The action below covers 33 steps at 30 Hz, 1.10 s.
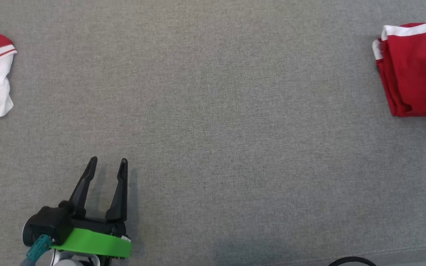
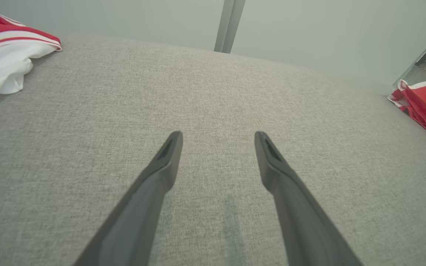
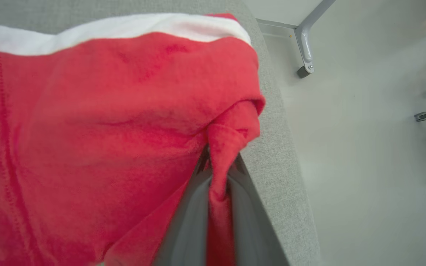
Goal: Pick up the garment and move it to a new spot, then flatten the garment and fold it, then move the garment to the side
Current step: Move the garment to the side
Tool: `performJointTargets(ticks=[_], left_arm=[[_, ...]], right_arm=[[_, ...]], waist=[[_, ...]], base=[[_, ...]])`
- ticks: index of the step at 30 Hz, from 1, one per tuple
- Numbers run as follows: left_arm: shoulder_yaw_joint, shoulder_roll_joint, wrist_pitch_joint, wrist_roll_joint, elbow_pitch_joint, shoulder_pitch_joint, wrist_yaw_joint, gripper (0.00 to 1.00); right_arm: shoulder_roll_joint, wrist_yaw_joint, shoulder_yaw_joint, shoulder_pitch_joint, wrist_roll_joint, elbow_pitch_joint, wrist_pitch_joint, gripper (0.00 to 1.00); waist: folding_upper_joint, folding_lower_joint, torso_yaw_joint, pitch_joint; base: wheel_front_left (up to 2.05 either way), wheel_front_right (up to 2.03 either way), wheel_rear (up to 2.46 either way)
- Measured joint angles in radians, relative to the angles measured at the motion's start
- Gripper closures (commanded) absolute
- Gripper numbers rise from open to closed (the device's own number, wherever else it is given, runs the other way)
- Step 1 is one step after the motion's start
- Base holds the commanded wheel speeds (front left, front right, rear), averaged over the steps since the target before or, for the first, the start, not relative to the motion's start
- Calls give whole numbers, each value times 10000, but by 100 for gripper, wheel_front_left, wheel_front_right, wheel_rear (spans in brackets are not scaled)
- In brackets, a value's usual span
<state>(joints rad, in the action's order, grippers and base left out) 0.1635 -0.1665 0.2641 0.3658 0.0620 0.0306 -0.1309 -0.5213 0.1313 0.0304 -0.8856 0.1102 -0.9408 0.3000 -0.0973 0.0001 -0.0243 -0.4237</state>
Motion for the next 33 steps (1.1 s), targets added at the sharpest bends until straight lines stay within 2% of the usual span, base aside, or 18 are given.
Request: performJointTargets(ticks=[8, 9, 10, 11, 12, 15, 19, 21, 24, 25, 28, 29, 30, 33], left_arm=[[-276, 56, 0, 29, -12, -16, 0, 0], [-307, 105, 0, 29, -15, -41, 0, 0], [-347, 155, 2, 29, -17, -81, 0, 0], [-385, 188, 0, 29, -12, -127, 0, 0], [-418, 205, 0, 29, -8, -183, 0, 0], [-564, 249, 0, 29, 6, -353, 0, 0], [-702, 359, 2, -6, -46, -591, 0, 0], [-732, 439, 0, -90, -19, -702, 0, 0], [-901, 560, 0, -173, 17, -927, 0, 0], [-901, 560, 0, -173, 17, -927, 0, 0], [-982, 587, 0, -343, 90, -1200, 0, 0], [-976, 612, 0, -374, 165, -1297, 0, 0], [-976, 612, 0, -374, 165, -1297, 0, 0], [-997, 637, 0, -529, 433, -1427, 0, 0]], right_arm=[[-704, 4, 690, 33, -1070, -67, 548, 100], [-763, 4, 838, 127, -1262, -6, 493, 85], [-782, 4, 1026, 223, -1459, 94, 341, 18], [-780, 4, 1244, 277, -1730, 182, 274, 18], [-759, 4, 1429, 350, -1985, 278, 307, 0], [-596, 4, 1643, 735, -2690, 570, 506, 0], [-69, 4, 2230, 1011, -3202, 1971, -629, 0], [493, 2, 2472, 1476, -3172, 2629, -1421, 0], [1267, 4, 2290, 2506, -2905, 3409, -2516, 0], [1267, 4, 2290, 2506, -2905, 3409, -2516, 0], [1812, 4, 2203, 3436, -2627, 4266, -3369, 0], [2230, 4, 2334, 4085, -2378, 4800, -3894, 0], [2230, 4, 2334, 4085, -2378, 4800, -3894, 0], [2957, 2, 2665, 5311, -2090, 5611, -4738, 0]], waist=[[0, -1, 456, -291], [0, -1, 518, -275], [0, -1, 572, -248], [1, -1, 609, -206], [0, -1, 637, -154], [0, -1, 682, 56], [0, -1, 749, 487], [-1, -2, 788, 714], [0, -2, 875, 1126], [0, -2, 875, 1126], [-3, -2, 968, 1583], [-4, -2, 1037, 1896], [-4, -2, 1037, 1896], [-4, -2, 1169, 2362]], base=[[0, 0, 0], [0, 0, 0], [0, 0, 0], [0, 0, 0], [0, 0, 0], [0, 0, 0], [0, 0, 0], [0, 0, 0], [0, 0, 0], [0, 0, 0], [0, 0, 0], [0, 0, 0], [0, 0, 0], [0, 0, 0]])
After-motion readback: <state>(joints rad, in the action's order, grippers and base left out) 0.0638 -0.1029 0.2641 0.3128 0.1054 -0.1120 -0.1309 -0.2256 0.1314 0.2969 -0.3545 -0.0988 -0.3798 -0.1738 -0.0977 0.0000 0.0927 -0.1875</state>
